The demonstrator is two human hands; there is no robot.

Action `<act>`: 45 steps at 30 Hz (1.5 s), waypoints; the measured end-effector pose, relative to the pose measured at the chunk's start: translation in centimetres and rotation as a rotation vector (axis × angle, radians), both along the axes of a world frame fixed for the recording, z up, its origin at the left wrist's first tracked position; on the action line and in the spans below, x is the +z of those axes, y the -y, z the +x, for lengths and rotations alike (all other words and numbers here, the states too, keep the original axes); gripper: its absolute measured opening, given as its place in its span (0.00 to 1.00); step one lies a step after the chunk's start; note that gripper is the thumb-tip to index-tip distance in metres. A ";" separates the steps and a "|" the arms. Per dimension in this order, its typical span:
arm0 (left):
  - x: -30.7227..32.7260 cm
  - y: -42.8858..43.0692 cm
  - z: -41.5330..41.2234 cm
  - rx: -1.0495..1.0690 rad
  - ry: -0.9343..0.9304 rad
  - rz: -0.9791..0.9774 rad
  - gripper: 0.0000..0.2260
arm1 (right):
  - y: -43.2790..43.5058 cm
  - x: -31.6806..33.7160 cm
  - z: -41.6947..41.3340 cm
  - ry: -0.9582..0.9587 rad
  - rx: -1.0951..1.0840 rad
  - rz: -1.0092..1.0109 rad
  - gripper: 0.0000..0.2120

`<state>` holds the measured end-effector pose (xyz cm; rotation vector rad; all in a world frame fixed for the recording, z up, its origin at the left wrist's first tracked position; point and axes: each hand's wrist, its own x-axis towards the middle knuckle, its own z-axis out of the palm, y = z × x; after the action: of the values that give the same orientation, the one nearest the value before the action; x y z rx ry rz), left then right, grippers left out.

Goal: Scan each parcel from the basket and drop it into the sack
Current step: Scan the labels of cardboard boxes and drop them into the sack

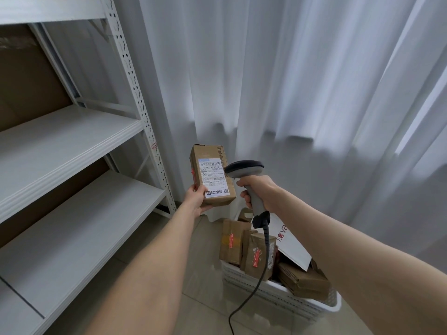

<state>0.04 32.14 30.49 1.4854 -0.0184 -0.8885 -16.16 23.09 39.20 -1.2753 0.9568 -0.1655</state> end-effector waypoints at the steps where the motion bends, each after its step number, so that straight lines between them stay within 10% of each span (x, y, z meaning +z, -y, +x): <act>1: 0.0 -0.1 0.0 0.001 0.001 0.002 0.15 | 0.0 -0.1 0.1 -0.002 -0.004 0.001 0.10; 17: -1.4 -10.9 0.7 0.013 -0.057 0.207 0.19 | -6.5 -6.4 3.8 -0.029 -0.120 0.089 0.17; 45: -3.4 -50.7 -16.9 0.482 -0.038 0.350 0.28 | -41.2 -10.2 -5.0 -0.020 0.357 0.289 0.13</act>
<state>-16.85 82.84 27.04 1.6941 0.5259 -0.5410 -21.18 64.26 29.04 -1.1579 0.7251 0.2556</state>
